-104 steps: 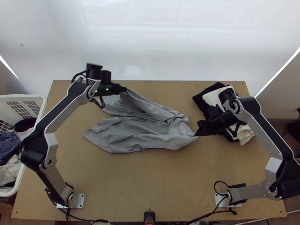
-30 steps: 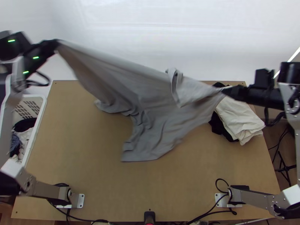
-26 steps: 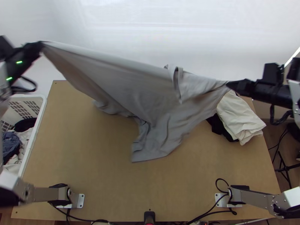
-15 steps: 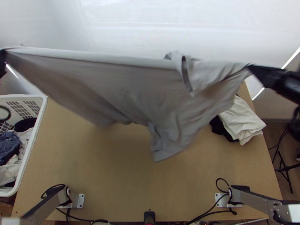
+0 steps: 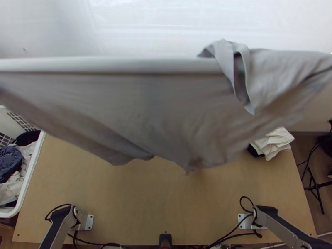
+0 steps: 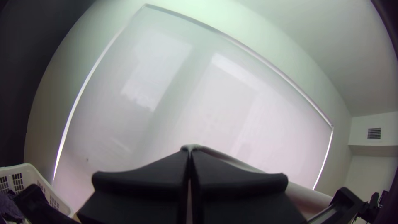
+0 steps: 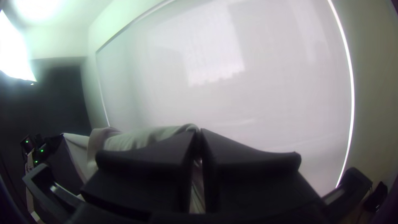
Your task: Fold the t-shirt
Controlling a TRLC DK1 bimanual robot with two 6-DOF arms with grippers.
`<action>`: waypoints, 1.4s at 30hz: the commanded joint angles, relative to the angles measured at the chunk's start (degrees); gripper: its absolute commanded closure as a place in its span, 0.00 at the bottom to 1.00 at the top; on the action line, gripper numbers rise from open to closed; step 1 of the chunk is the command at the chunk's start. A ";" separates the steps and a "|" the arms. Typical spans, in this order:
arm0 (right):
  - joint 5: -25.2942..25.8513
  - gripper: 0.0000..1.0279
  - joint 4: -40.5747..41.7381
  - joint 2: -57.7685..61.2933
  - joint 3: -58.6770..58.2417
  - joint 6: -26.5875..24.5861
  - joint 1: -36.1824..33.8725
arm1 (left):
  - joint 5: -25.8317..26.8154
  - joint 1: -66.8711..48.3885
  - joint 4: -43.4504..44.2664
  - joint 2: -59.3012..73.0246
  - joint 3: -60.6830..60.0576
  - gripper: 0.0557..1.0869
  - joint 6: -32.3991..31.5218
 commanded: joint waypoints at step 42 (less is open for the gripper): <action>1.74 0.97 17.62 6.75 -61.03 -3.63 5.08 | -2.40 -16.22 13.35 -5.53 -56.73 0.96 10.42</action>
